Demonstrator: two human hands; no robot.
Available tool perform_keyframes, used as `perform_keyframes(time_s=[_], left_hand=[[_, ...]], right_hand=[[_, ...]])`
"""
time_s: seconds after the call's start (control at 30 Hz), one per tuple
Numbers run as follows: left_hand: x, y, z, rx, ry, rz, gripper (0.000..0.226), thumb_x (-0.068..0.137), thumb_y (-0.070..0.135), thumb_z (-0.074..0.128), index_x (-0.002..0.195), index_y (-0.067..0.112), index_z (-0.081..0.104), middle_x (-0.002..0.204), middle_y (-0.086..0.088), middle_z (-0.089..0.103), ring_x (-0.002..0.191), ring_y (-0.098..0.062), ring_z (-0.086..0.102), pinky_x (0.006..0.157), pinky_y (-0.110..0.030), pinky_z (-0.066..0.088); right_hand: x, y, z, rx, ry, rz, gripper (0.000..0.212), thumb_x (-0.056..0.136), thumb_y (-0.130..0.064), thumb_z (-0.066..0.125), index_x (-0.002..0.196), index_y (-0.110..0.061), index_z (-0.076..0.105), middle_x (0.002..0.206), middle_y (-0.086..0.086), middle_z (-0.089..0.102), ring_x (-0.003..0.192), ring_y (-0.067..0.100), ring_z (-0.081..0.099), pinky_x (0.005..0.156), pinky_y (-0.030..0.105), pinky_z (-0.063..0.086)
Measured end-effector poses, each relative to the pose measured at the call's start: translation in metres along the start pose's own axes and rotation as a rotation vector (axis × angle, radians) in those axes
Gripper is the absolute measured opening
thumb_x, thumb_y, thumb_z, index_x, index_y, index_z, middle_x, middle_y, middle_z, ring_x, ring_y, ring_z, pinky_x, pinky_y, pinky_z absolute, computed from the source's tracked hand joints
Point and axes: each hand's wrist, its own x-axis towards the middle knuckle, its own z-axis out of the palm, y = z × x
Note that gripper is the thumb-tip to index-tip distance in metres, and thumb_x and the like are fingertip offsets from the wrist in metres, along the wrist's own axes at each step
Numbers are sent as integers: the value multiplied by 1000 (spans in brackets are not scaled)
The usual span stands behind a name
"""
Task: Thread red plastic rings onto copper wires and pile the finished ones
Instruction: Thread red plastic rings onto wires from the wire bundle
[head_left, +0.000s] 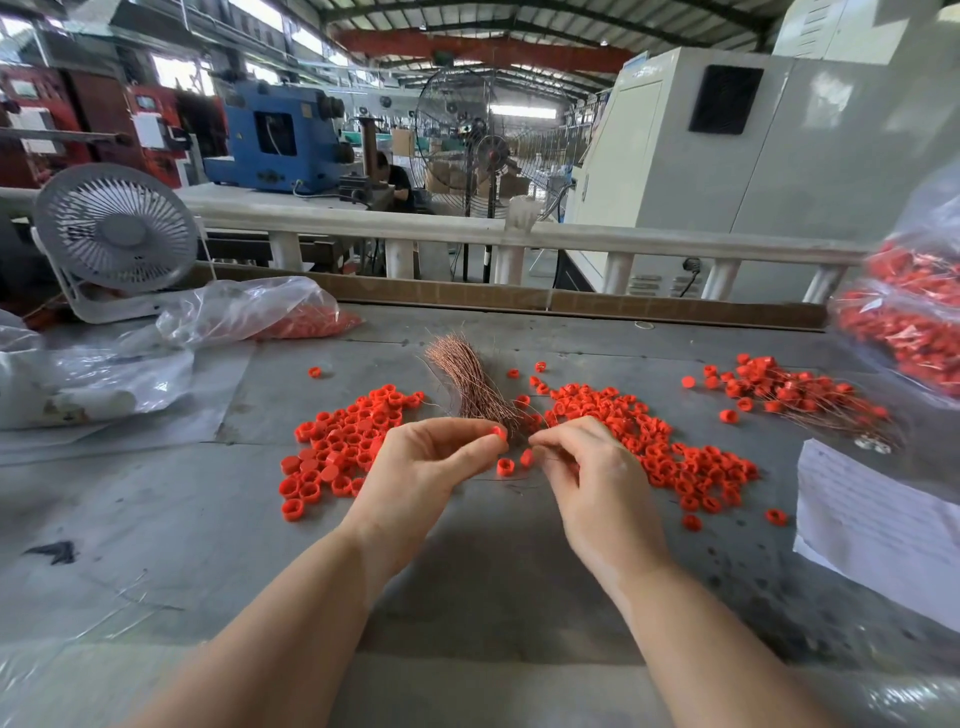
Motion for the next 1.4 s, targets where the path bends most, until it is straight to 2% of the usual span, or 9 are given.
perform_keyframes(time_s=[0.23, 0.4, 0.6, 0.73, 0.9, 1.0, 1.1, 1.2, 1.4], left_hand=[[2, -3, -4, 67, 40, -34, 11, 67, 23, 71, 77, 18, 74, 73, -3, 73, 66, -5, 65, 54, -12, 45], [3, -4, -5, 50, 42, -30, 12, 71, 18, 70, 83, 15, 72, 74, -2, 73, 67, -4, 66, 54, -10, 45], [2, -1, -2, -88, 11, -33, 26, 63, 20, 69, 87, 9, 71, 78, -6, 73, 72, -9, 67, 62, -14, 51], [3, -2, -2, -118, 30, -73, 11, 73, 6, 67, 84, 7, 69, 70, -6, 70, 66, -10, 66, 65, -18, 55], [1, -1, -2, -101, -6, -92, 11, 73, 2, 66, 84, 5, 68, 64, -4, 68, 59, -10, 65, 60, -19, 54], [1, 0, -2, -129, -21, -101, 15, 72, -1, 66, 85, 5, 68, 65, -4, 69, 58, -10, 65, 59, -19, 54], [2, 1, -3, -174, -23, -99, 19, 73, -2, 64, 89, 8, 68, 70, -6, 70, 60, -12, 65, 58, -20, 54], [1, 2, -3, -208, -49, -106, 21, 71, 4, 63, 92, 8, 67, 75, -8, 72, 63, -13, 67, 59, -21, 55], [1, 1, -2, -248, -97, -142, 16, 86, 1, 53, 95, 6, 65, 78, -8, 73, 64, -14, 69, 59, -21, 55]], right_hand=[[-5, -6, 1, 18, -17, -71, 19, 80, -18, 72, 98, -16, 66, 86, -9, 62, 74, 6, 58, 70, 23, 49], [-6, -9, -1, -104, -63, -125, 10, 85, -25, 67, 81, -16, 68, 74, -5, 66, 66, 16, 58, 64, 32, 46], [-1, -4, -1, 66, 59, 54, 15, 92, -19, 56, 83, -15, 68, 65, -2, 66, 63, 20, 63, 62, 40, 50], [5, -2, -2, 261, 231, 191, 19, 96, -11, 46, 91, -16, 64, 74, -9, 65, 71, 7, 66, 70, 38, 56], [6, -6, -7, 264, 386, 169, 41, 97, -24, 34, 123, -2, 57, 112, 8, 65, 105, 18, 63, 94, 37, 50], [3, -9, -11, 178, 362, 120, 48, 94, -28, 32, 128, -2, 53, 120, 12, 63, 112, 21, 60, 97, 33, 47], [-1, -11, -9, -25, 199, 92, 35, 96, -18, 42, 127, -10, 57, 109, 7, 70, 99, 22, 66, 84, 32, 49], [-3, -10, -6, -177, 130, 90, 34, 95, -23, 48, 128, -21, 56, 95, 4, 72, 87, 25, 65, 70, 32, 44], [-1, -6, -4, -170, 168, 34, 20, 91, -14, 57, 107, -16, 69, 73, 3, 70, 77, 29, 61, 75, 40, 46]])
